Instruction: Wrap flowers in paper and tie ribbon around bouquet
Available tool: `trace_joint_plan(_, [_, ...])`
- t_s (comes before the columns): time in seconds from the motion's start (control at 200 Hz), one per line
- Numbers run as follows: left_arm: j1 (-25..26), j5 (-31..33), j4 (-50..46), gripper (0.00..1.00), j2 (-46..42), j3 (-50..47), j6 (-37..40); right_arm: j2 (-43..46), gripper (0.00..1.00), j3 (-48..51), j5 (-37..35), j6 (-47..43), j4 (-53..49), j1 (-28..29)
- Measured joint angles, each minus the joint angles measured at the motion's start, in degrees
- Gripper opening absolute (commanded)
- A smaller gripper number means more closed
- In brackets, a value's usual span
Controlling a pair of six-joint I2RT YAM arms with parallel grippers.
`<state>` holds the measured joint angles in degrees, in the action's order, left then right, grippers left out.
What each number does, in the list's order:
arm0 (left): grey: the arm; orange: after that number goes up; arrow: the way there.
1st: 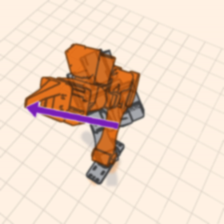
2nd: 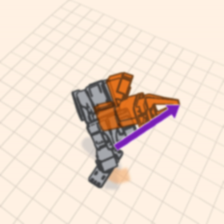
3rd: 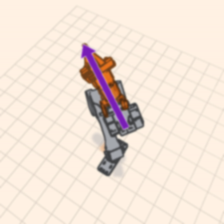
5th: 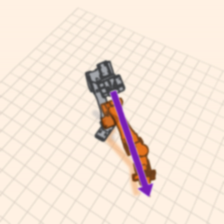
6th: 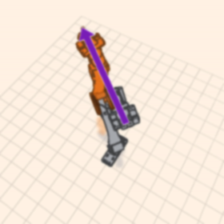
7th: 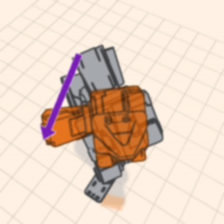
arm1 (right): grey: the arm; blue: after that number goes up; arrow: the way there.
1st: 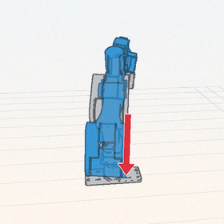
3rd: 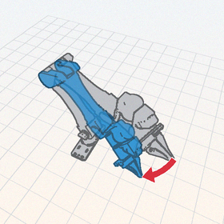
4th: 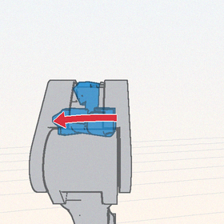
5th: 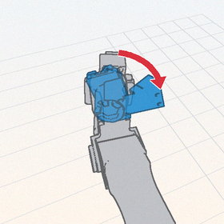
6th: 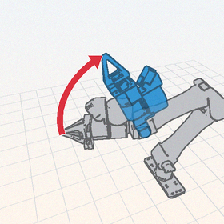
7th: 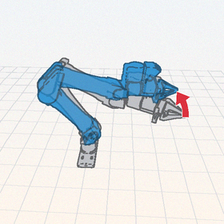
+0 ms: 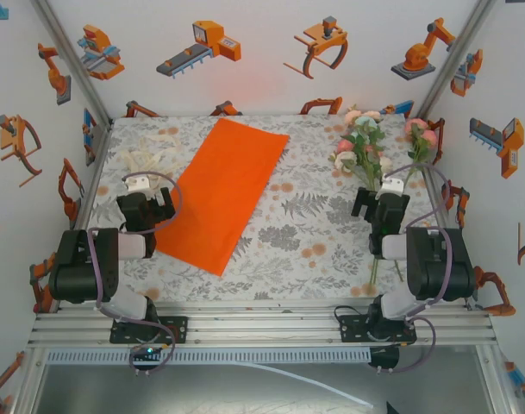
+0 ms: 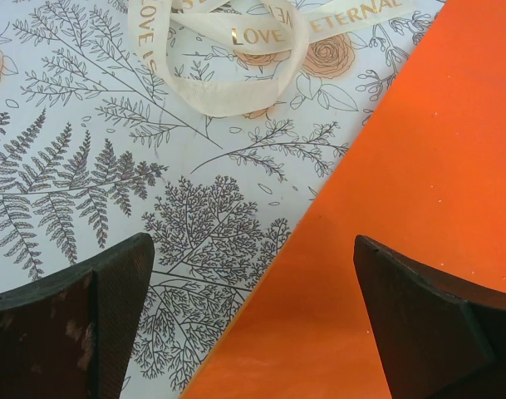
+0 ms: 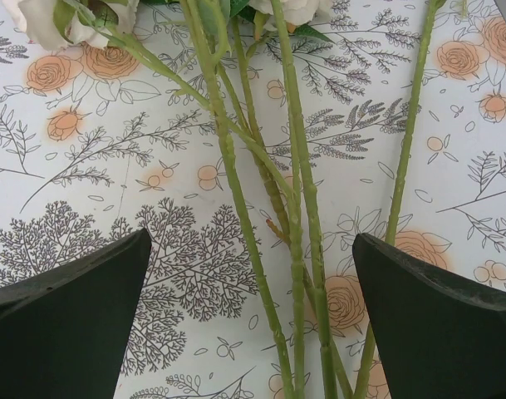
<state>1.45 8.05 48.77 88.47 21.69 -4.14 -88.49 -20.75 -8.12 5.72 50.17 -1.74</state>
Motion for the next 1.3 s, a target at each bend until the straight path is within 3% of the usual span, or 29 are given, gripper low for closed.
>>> trace_joint_plan(0.451, [0.00,0.00,0.00,0.97,0.00,0.02,0.00,-0.02,0.99,0.00,0.96,-0.13,-0.02,0.00])
trace_joint_plan(0.571, [0.00,0.02,0.00,0.97,0.00,0.00,0.00,0.28,0.94,-0.31,2.67,-0.68,-1.64,0.02])
trace_joint_plan(0.721, [0.31,1.79,-4.37,0.97,-4.35,0.00,-0.11,10.21,0.91,-3.58,-1.92,2.23,-16.33,0.07])
trace_joint_plan(0.881, [0.87,4.15,-26.47,0.97,-21.09,9.14,-7.50,26.93,0.85,-15.98,1.77,14.75,-38.16,0.79])
trace_joint_plan(0.946, [0.87,1.49,-32.61,0.97,-23.02,16.74,-11.02,30.95,0.85,-19.34,4.17,21.64,-42.36,4.04])
trace_joint_plan(1.046, [1.16,-5.77,-41.77,0.97,-18.34,30.56,-14.14,31.01,0.84,-23.39,4.74,30.14,-48.22,15.56])
trace_joint_plan(1.151, [2.01,-12.13,-50.31,0.98,-6.10,44.78,-14.29,23.41,0.81,-27.91,5.66,37.07,-52.28,26.29])
trace_joint_plan(1.302, [2.49,-17.40,-59.84,0.90,11.69,57.33,-12.76,10.78,0.81,-32.48,6.69,42.69,-54.82,32.04])
